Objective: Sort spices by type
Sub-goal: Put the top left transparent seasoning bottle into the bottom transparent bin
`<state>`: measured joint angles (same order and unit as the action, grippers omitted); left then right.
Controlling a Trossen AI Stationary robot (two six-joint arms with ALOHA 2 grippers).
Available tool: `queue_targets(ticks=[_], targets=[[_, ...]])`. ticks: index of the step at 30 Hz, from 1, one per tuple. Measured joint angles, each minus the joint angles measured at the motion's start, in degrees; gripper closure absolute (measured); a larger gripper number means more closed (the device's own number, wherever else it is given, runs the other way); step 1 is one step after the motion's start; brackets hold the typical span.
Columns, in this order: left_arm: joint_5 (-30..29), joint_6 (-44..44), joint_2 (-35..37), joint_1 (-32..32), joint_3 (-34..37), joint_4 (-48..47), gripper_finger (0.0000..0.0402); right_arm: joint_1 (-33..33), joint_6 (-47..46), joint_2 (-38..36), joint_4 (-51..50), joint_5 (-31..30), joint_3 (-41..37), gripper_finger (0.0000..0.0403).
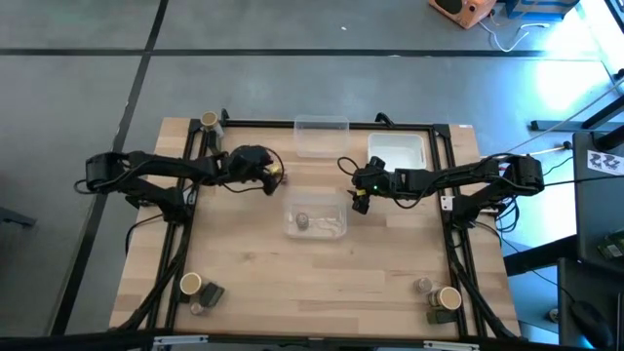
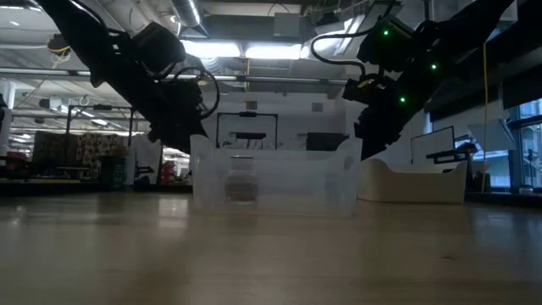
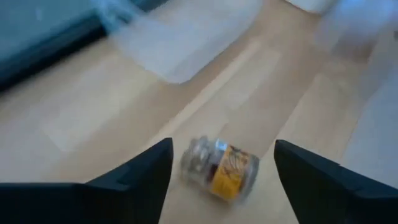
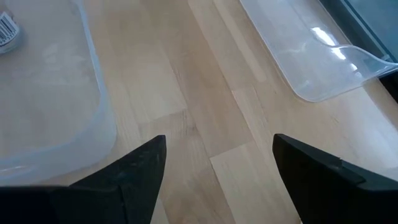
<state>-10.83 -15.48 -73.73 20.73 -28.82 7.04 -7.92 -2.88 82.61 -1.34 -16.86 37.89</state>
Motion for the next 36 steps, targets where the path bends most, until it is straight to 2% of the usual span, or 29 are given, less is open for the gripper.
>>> queue_targets(ticks=[4, 7, 14, 18, 22, 30, 36], targets=[[-0.2, -12.2, -1.2, -0.2, 0.0, -0.3, 0.0124, 0.0, 0.0, 0.0, 0.0, 0.0, 0.0, 0.011], [-1.8, -16.2, -3.9, -0.9, 0.0, 0.9, 0.0123, 0.0, 0.0, 0.0, 0.5, -0.2, 0.0, 0.011], [-2.2, -16.7, -9.1, -0.8, -4.0, 1.9, 0.0123, 0.0, 0.5, 0.0, 0.8, -0.5, 0.0, 0.011], [-3.2, -14.8, -10.2, -0.8, -7.9, -4.9, 0.0123, 0.0, 0.6, 0.0, -0.2, -0.5, 0.0, 0.011], [-3.7, -17.2, -10.4, -0.8, -10.4, -9.8, 0.0123, 0.0, 0.6, 0.0, -0.6, -0.5, 0.0, 0.011], [-5.7, -19.1, -10.8, -0.7, -11.1, -9.8, 0.0123, 0.0, 0.8, 0.0, -0.2, -0.5, 0.0, 0.011], [-5.9, -21.6, -15.0, -0.8, -11.1, -11.2, 0.0123, 0.0, 0.8, 0.0, -0.7, -0.5, 0.0, 0.011]])
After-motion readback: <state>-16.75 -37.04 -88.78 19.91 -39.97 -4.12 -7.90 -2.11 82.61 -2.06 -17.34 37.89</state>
